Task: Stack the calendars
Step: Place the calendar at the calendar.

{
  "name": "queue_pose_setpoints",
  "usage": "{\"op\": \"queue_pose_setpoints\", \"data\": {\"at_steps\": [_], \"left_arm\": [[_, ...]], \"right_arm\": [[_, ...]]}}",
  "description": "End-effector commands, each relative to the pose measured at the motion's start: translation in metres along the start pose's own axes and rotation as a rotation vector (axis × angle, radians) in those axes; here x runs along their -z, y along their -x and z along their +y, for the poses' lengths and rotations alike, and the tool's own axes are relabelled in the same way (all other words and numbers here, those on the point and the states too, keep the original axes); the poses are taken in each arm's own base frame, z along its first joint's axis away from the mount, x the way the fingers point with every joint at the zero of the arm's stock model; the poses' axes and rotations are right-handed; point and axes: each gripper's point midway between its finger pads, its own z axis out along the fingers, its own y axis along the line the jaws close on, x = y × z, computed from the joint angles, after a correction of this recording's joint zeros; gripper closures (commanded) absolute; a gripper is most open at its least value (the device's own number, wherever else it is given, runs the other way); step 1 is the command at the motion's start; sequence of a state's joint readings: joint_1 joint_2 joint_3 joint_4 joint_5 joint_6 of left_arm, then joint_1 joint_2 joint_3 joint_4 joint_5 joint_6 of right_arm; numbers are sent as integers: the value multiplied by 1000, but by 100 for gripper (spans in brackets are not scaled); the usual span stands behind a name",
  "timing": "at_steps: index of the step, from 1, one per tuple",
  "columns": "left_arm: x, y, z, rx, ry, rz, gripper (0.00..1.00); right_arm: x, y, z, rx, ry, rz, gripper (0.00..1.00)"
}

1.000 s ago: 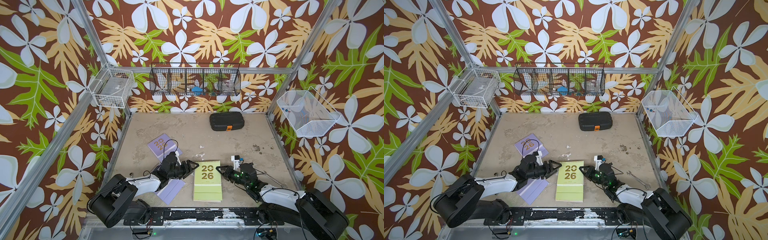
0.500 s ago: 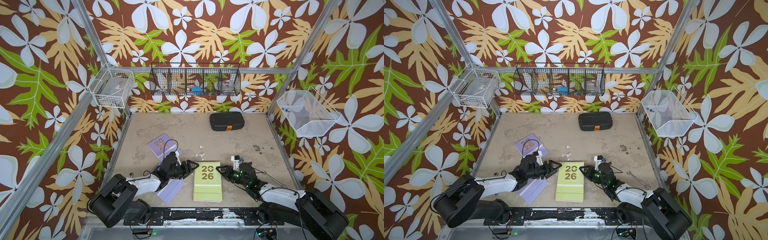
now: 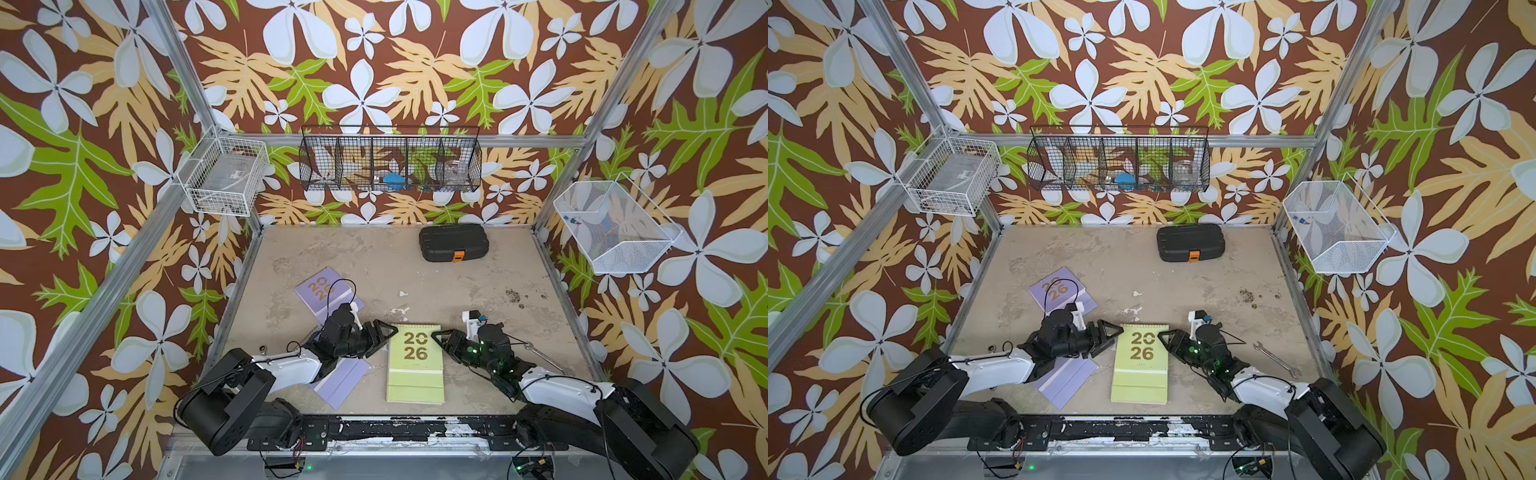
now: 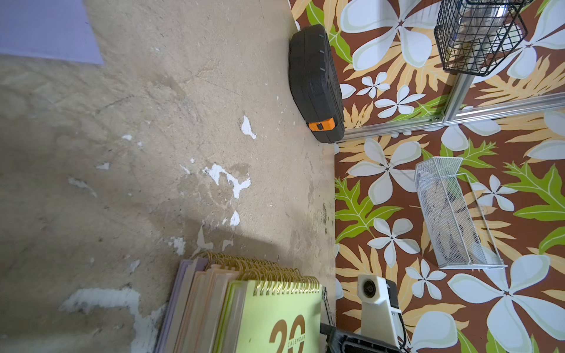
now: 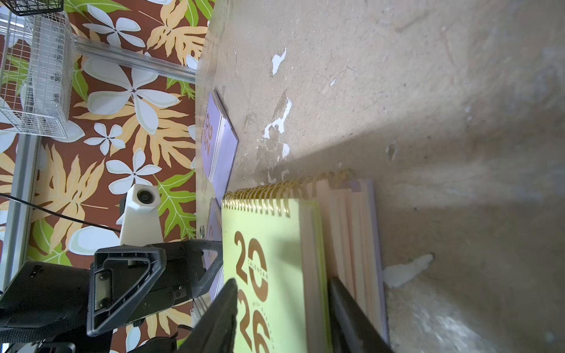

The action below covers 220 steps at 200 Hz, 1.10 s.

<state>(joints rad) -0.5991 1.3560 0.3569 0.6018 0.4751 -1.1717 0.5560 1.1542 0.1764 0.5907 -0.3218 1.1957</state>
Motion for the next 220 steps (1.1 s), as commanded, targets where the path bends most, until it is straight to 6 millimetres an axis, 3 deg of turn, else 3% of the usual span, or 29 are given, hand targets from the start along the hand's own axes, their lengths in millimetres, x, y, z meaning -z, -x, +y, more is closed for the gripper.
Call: {"op": "queue_pose_setpoints", "data": {"at_steps": [1, 77, 117, 151, 192, 220], "left_arm": [[0, 4, -6, -26, -9, -18, 28], [2, 12, -7, -34, 32, -45, 28], [14, 29, -6, -86, 169, -115, 28], [43, 56, 3, -73, 267, -221, 27], [97, 87, 24, -20, 408, -395, 25], [127, 87, 56, 25, 555, -434, 22]], "right_arm": [[1, 3, -2, 18, -13, -14, 46], [10, 18, -5, 52, -50, -49, 32], [13, 33, 5, 157, -114, -62, 29], [10, 44, 18, 230, -150, -51, 27], [-2, 58, 45, 302, -134, -29, 25], [-17, 64, 61, 345, -135, 13, 11]]}}
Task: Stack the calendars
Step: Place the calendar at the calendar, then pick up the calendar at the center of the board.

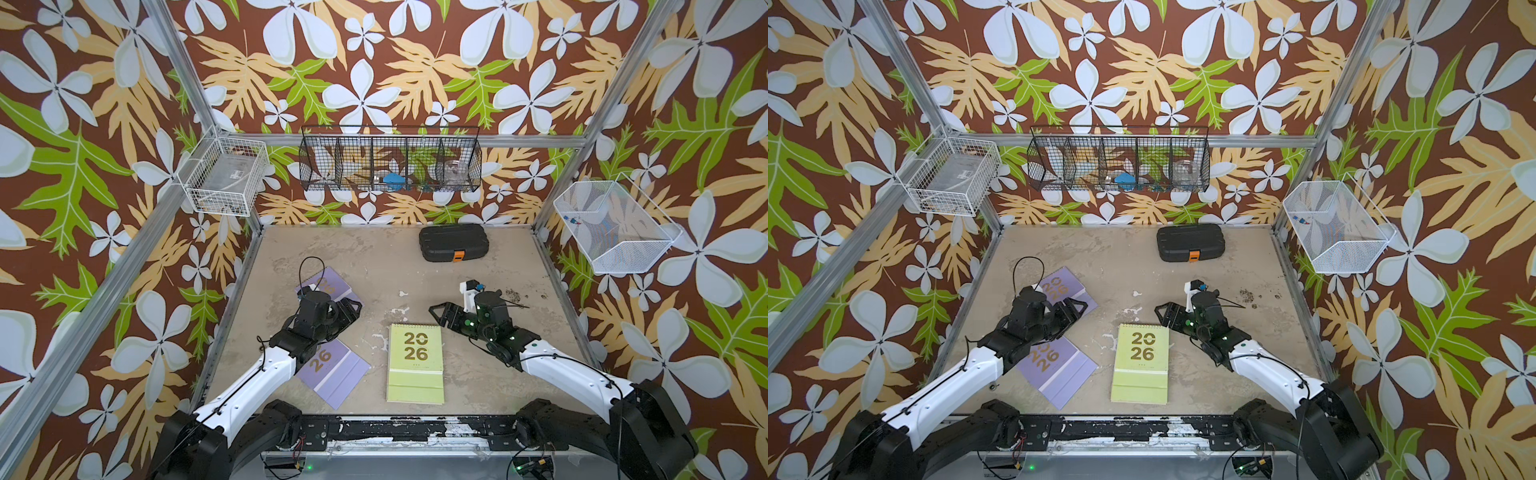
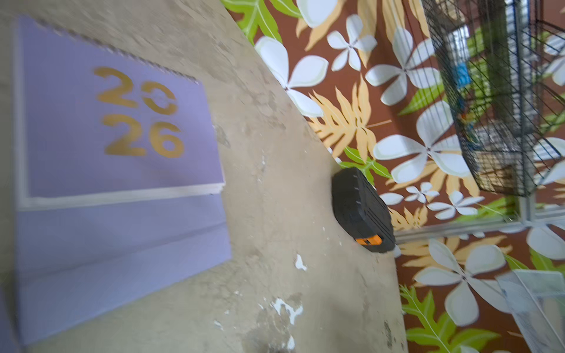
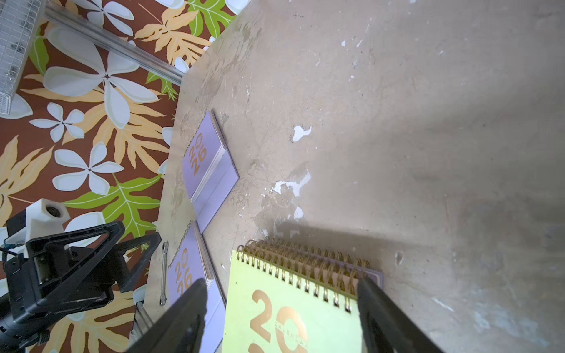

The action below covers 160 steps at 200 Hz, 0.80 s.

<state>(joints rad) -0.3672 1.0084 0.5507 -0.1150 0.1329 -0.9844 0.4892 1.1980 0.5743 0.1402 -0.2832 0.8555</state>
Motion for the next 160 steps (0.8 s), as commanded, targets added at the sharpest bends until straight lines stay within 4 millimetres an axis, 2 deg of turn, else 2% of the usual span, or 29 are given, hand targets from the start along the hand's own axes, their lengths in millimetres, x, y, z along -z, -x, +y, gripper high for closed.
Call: {"op": "queue_pose_setpoints", "data": {"at_steps": [1, 41, 56, 65, 93, 121, 139, 160], "left_arm": [[11, -1, 51, -10, 210, -9, 22], [28, 0, 87, -10, 378, -48, 16], [35, 2, 96, -5, 436, -67, 10], [40, 5, 98, 0, 454, -84, 1], [58, 14, 108, 52, 547, -149, 0], [67, 6, 125, 104, 649, -131, 0], [70, -2, 139, 152, 712, -120, 0], [69, -7, 143, 178, 719, -112, 0]], "right_arm": [[-9, 3, 9, 67, -3, 41, 11], [-41, 6, 45, 182, -13, 121, 1], [-55, 2, 59, 203, -6, 159, 0], [-63, -1, 67, 217, 2, 181, 0], [-87, -12, 92, 242, 50, 256, 0], [-113, -27, 122, 292, 90, 337, 0], [-129, -43, 140, 326, 112, 398, 0], [-143, -63, 149, 312, 136, 467, 0]]}}
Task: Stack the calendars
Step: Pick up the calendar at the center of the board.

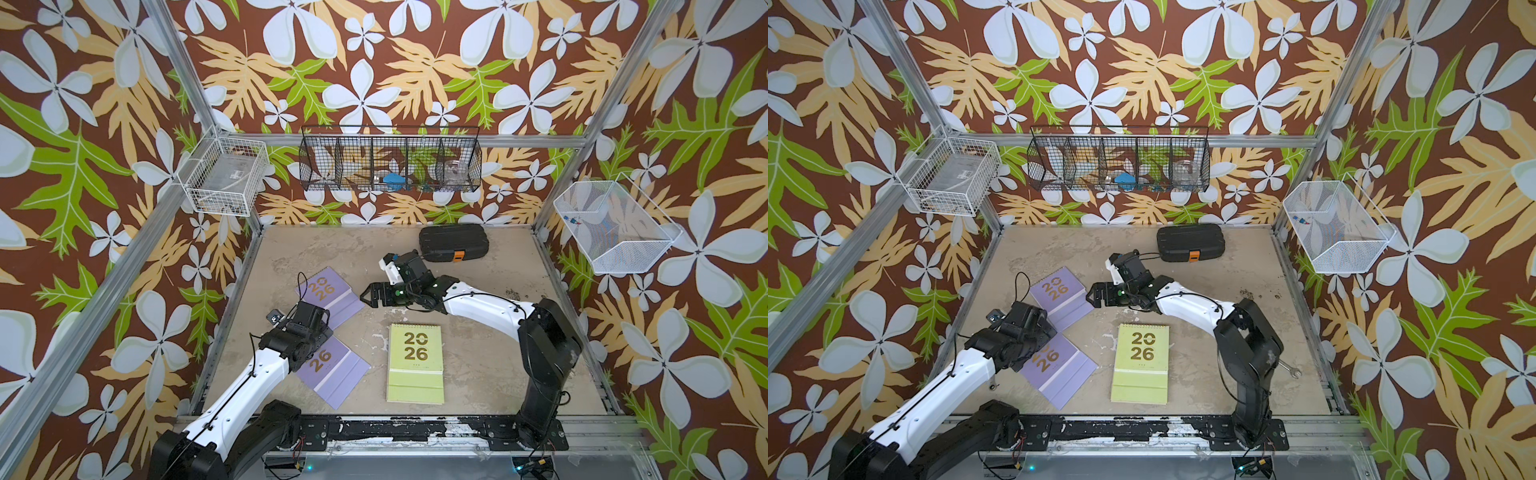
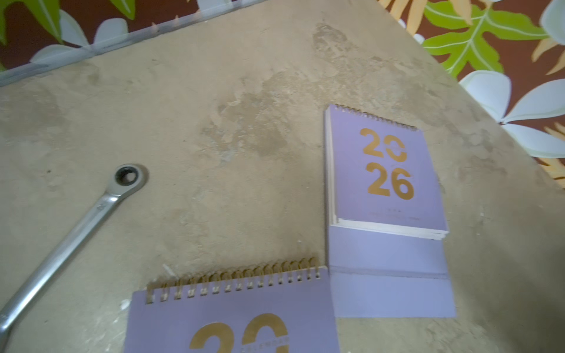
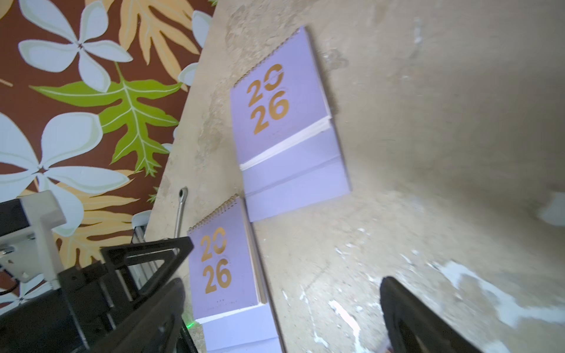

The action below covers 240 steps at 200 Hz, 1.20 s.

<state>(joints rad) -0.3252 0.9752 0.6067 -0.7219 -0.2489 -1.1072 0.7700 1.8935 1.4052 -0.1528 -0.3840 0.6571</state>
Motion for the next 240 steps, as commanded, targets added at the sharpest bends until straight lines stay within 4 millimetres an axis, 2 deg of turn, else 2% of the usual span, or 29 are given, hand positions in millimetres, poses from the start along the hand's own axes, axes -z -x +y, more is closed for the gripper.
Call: {"op": "queue_pose_setpoints", "data": {"at_steps": [1, 52, 72, 126, 192, 240], "left_arm": [[-2, -6, 19, 52, 75, 12, 0], [-11, -21, 37, 152, 84, 55, 0], [-15, -28, 43, 194, 82, 82, 0], [-23, -31, 54, 236, 71, 99, 0], [-31, -36, 56, 273, 35, 125, 0], [-34, -38, 50, 301, -26, 137, 0]], "right_arm": [[-16, -21, 8, -6, 32, 105, 0], [-42, -49, 11, -102, 131, 204, 0], [-48, -56, 13, -108, 156, 230, 0], [-64, -73, 23, -79, 150, 286, 0], [-81, -99, 20, -93, 147, 357, 0], [-97, -121, 21, -108, 151, 421, 2]]}}
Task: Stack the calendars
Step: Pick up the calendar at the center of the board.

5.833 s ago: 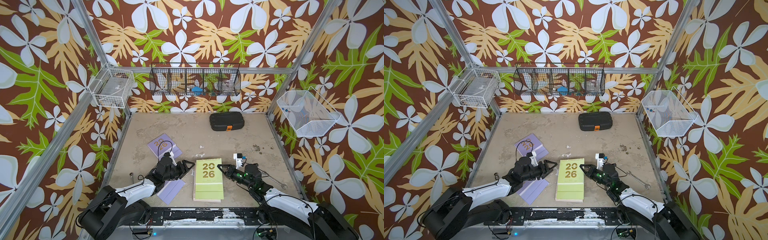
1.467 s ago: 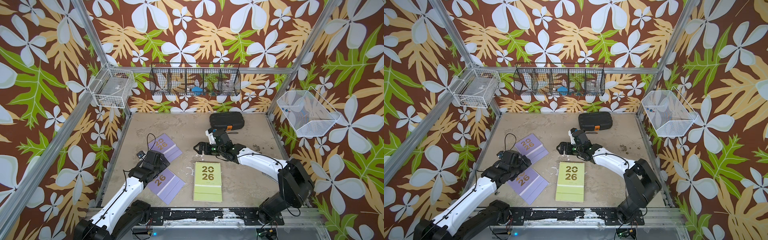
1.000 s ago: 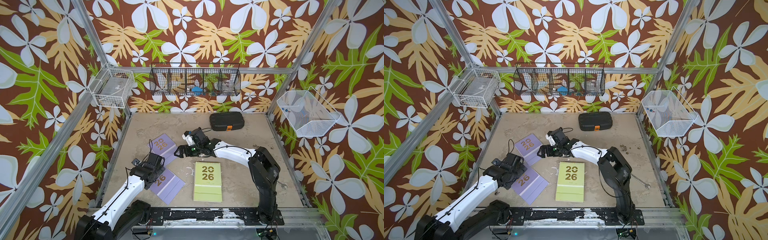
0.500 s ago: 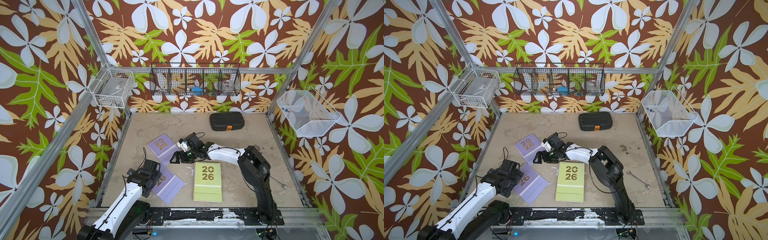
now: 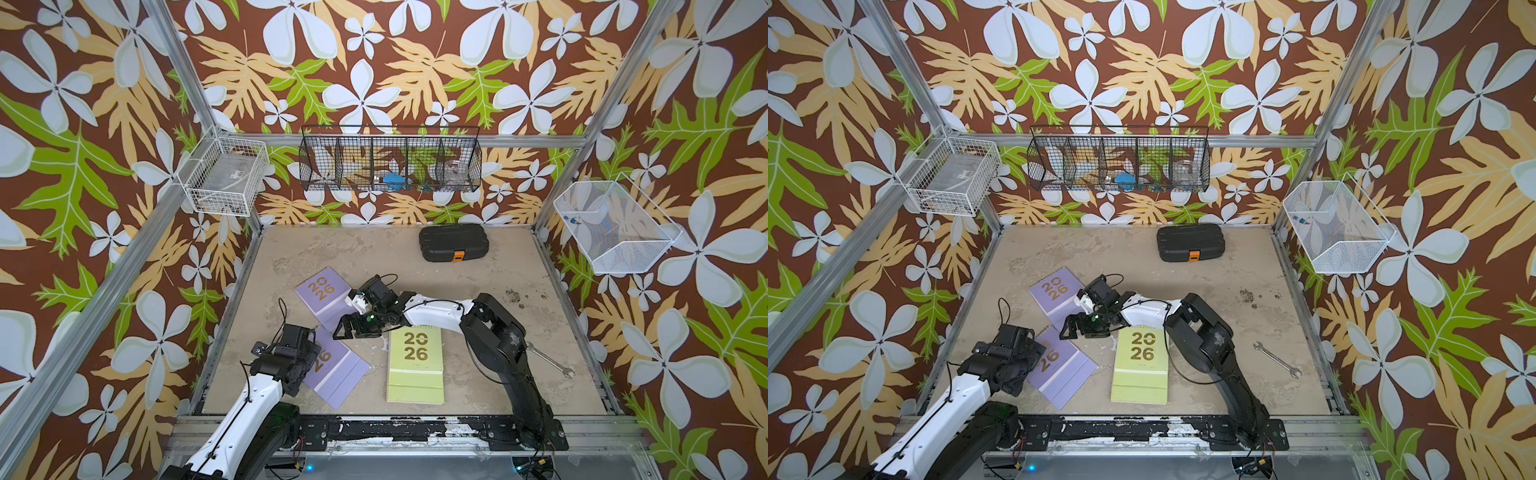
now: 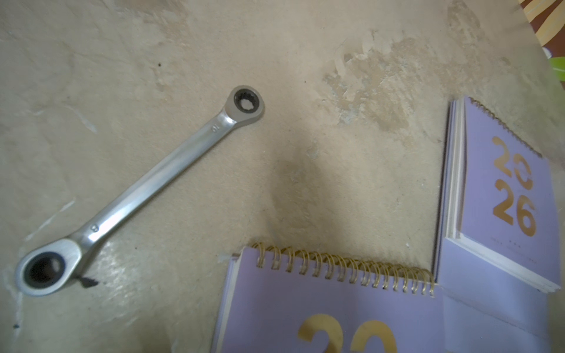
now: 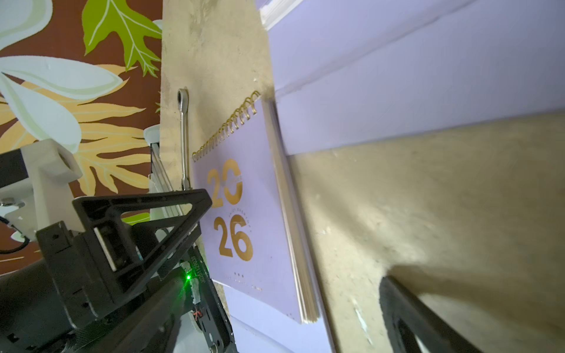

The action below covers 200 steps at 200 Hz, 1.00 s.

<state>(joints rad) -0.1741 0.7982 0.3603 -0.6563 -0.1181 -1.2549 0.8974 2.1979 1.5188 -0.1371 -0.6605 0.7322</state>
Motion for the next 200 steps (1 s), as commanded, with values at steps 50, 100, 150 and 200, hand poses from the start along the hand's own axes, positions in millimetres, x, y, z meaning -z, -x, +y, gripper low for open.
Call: {"op": "queue_pose_setpoints", "data": {"at_steps": [50, 100, 150, 200], "left_arm": [[-9, -15, 2, 41, -29, 87, 0], [-12, -18, 1, 59, -48, 103, 1], [-14, -19, 2, 62, -50, 110, 1], [-10, -17, -4, 61, -65, 104, 1]], "right_arm": [[-23, -22, -21, -98, -19, 100, 7], [-27, -32, -8, -108, 83, 143, 17], [-9, -16, 44, -44, 297, 101, 26], [3, -3, 48, -34, 284, 25, 42]]}}
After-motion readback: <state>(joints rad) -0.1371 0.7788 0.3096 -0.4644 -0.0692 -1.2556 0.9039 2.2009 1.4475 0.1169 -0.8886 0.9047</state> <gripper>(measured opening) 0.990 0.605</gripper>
